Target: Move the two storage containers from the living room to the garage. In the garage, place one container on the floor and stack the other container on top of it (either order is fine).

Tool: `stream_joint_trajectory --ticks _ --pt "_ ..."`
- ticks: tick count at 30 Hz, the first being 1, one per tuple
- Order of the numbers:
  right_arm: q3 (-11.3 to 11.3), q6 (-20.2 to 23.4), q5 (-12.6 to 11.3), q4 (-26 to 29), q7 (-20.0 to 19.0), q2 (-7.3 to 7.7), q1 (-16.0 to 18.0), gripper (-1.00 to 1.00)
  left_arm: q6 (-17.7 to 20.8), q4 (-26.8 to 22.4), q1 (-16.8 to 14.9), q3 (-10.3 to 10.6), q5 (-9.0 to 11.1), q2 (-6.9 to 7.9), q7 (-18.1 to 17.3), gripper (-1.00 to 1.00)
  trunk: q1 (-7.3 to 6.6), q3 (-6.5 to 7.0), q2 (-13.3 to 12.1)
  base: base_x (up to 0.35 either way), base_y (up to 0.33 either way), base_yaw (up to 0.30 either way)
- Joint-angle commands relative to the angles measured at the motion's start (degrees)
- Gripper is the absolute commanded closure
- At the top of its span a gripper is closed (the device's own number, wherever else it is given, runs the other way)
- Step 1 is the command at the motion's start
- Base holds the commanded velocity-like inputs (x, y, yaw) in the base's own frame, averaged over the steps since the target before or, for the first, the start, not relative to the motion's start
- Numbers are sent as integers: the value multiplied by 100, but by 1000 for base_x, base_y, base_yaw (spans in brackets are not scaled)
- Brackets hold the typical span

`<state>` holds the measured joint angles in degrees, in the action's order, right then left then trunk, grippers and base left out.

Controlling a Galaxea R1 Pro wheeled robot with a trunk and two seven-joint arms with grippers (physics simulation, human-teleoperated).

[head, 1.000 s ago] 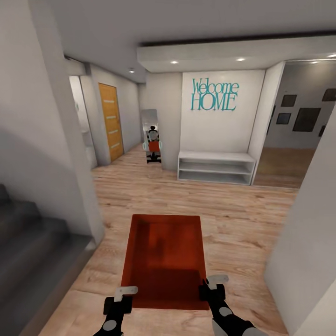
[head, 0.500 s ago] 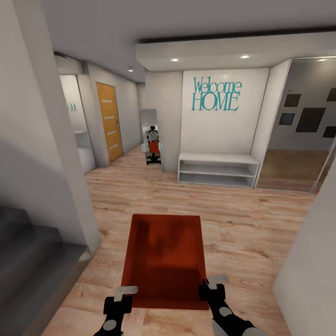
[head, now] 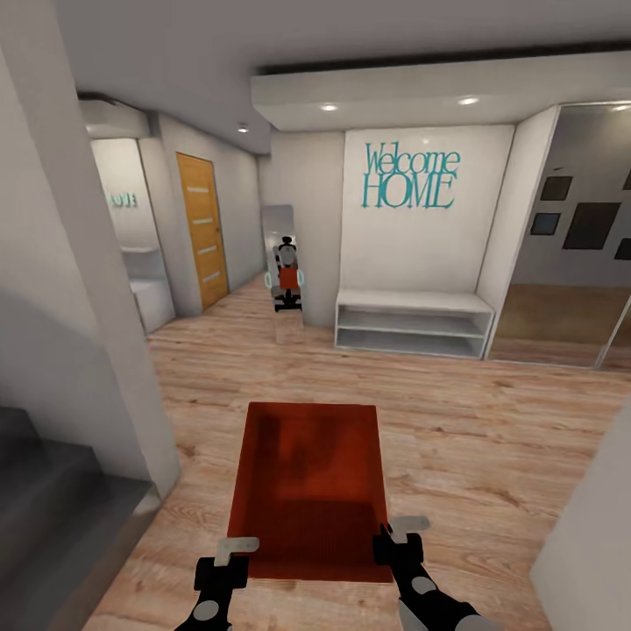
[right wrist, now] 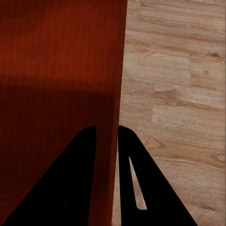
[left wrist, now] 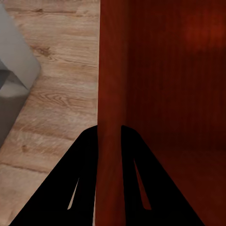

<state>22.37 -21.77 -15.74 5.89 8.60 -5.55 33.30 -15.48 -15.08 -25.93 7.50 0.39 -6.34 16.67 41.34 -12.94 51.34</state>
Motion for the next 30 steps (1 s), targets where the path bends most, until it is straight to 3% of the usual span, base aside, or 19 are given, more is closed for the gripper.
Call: stream_joint_trajectory --ticks 1,30 --pt "-234 -46 -131 -9 264 19 2 100 -447 -56 -8 -64 172 1 65 100 4 -9 6 322 0 0" --pt "-216 -64 -44 -9 259 19 2 100 -447 -56 -8 -64 172 1 65 100 4 -9 6 322 0 0"
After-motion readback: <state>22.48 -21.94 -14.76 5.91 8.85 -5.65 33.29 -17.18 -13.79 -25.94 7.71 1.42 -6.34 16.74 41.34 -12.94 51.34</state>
